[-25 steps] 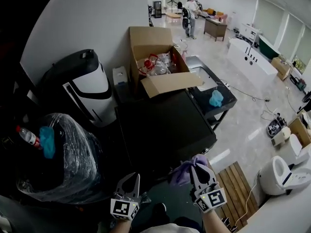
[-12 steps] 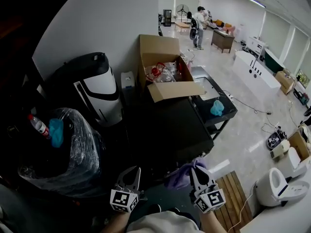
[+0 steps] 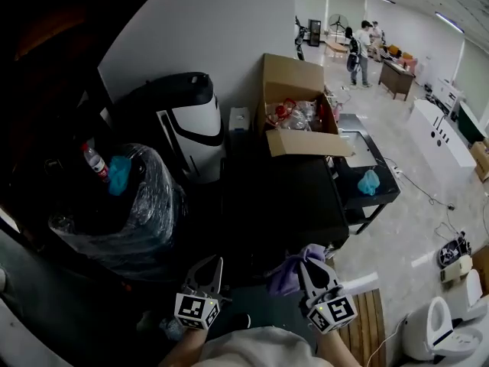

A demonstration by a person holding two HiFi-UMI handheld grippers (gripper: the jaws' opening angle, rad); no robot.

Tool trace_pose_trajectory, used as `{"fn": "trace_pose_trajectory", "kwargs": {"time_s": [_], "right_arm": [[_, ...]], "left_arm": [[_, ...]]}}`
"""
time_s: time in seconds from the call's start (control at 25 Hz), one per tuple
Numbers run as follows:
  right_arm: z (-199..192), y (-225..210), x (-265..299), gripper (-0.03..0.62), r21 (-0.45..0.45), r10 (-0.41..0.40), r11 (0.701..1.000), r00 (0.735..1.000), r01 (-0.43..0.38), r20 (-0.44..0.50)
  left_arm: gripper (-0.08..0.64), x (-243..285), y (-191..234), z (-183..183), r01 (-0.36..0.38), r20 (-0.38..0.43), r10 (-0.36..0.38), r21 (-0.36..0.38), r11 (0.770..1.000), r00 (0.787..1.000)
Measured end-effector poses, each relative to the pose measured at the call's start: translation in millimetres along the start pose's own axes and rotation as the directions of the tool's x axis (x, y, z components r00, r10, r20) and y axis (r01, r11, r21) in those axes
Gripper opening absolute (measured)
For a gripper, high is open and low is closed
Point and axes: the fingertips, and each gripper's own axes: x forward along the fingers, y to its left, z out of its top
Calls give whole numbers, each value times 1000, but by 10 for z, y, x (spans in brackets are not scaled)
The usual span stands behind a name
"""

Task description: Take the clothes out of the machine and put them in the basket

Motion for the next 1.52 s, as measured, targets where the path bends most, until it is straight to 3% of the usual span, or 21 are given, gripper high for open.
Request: {"fn": "trace_pose_trajectory", "kwargs": {"time_s": [0.16,0.32,0.6,0.76,0.96,1.16,1.52], "right_arm": [[31,166,26,26,-1,123,992,992,-123,1],[34,363,75,26,12,236,972,972,-236,-8],[-104,947,286,26,48,423,905,905,-422,-29],[-165,1417,400,26,52,536,844,843,-534,-42],[-310,2111,608,26,74,653,757,755,-649,-56],[-478,2979,787,28,86,720,694,691,-715,-66],[-704,4604,1058,28,108,758,652,649,-751,-65]], "left_arm": [[21,-361,50,10,-129,8,129,0,992,992],[21,-752,157,-3,-264,8,264,-2,964,964],[21,-1585,413,-118,-483,-6,482,-18,876,876],[21,-2053,585,-197,-579,-20,579,-30,815,815],[21,-2685,852,-300,-673,-31,672,-43,739,740],[21,-3443,1212,-387,-733,-20,733,-57,678,680],[21,-4934,2057,-616,-787,-31,787,-61,614,617]]}}
